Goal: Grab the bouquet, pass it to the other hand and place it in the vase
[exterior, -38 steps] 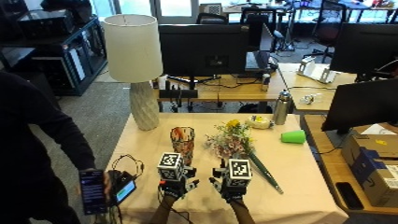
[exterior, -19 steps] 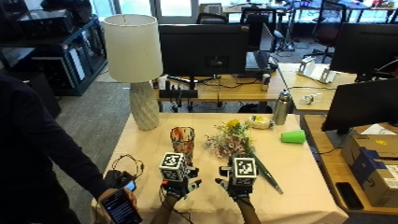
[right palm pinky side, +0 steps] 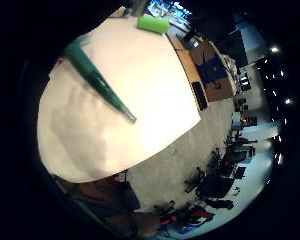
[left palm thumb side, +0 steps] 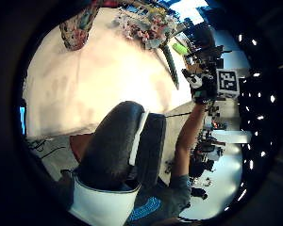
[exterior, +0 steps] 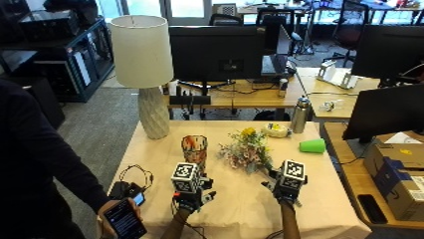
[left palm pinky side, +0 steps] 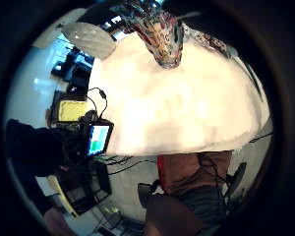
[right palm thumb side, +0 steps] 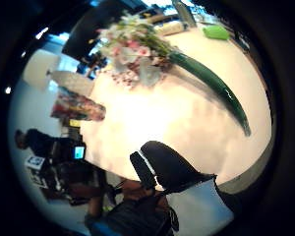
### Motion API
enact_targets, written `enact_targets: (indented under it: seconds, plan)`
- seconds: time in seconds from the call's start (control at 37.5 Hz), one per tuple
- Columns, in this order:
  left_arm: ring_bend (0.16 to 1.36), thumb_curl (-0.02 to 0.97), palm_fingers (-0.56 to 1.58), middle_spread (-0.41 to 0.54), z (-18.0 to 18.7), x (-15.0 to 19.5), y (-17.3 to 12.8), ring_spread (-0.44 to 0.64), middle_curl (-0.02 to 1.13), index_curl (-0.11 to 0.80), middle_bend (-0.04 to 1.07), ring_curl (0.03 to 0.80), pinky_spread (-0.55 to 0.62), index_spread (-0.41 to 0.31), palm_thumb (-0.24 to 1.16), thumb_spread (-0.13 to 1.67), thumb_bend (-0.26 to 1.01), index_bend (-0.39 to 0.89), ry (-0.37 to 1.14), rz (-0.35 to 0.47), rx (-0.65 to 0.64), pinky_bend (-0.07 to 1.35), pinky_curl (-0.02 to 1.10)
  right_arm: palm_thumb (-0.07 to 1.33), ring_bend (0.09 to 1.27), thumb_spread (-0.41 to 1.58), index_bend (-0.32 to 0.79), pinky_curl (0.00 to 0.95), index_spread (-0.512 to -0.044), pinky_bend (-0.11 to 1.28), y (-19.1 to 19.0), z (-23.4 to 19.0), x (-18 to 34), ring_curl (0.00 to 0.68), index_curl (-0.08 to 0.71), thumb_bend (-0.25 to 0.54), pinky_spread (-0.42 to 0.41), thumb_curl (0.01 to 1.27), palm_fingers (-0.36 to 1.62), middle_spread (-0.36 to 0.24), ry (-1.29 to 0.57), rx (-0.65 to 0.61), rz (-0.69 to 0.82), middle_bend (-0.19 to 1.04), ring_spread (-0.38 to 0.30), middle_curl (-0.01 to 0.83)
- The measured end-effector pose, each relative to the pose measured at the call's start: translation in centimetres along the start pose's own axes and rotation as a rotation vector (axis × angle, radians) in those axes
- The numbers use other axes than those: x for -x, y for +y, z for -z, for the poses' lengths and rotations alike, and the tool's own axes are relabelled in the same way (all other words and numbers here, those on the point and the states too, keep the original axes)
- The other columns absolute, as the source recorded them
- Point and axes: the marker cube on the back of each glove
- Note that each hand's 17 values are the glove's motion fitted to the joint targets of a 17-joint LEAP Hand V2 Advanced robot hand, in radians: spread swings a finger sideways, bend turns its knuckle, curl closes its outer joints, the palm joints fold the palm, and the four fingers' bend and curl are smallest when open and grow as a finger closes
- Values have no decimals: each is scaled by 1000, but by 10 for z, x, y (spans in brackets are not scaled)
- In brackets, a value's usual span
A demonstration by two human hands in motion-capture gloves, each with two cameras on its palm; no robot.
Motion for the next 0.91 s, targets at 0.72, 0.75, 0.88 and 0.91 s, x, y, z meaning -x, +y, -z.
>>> enact_targets:
  seconds: [0.72, 0.75, 0.88, 0.91]
  plan:
    - [523, 264, 231, 123, -11, -1, -5, 375, 316, 315, 181, 259, 489, -81, 23, 1069, -23, 152, 10, 1, 29, 268, 313, 619, 364, 1005, 120, 324, -341, 585, -28, -60, -56, 252, 97, 54, 313, 344, 38, 53, -212, 14, -269, 245, 198, 262]
    - [524, 264, 231, 123, -12, -1, -5, 375, 317, 315, 181, 259, 488, -81, 23, 1069, -23, 152, 13, -1, 28, 268, 314, 634, 373, 1011, 135, 318, -339, 558, -31, -59, -55, 250, 103, 55, 312, 347, 68, 38, -212, -25, -266, 262, 189, 269]
    - [525, 266, 229, 123, -11, -4, -2, 375, 318, 317, 182, 261, 488, -81, 22, 1070, -23, 153, 20, 0, 30, 268, 317, 770, 277, 1042, 518, 253, -341, 362, -40, -54, -47, 217, 242, 104, 287, 386, 470, -53, -185, -156, -246, 298, 97, 293]
    - [525, 266, 229, 123, -10, -5, 0, 375, 318, 317, 183, 261, 488, -81, 22, 1070, -23, 153, 22, 1, 36, 268, 317, 780, 269, 1042, 528, 252, -337, 351, -40, -57, -47, 219, 251, 102, 285, 390, 488, -62, -161, -157, -253, 287, 81, 294]
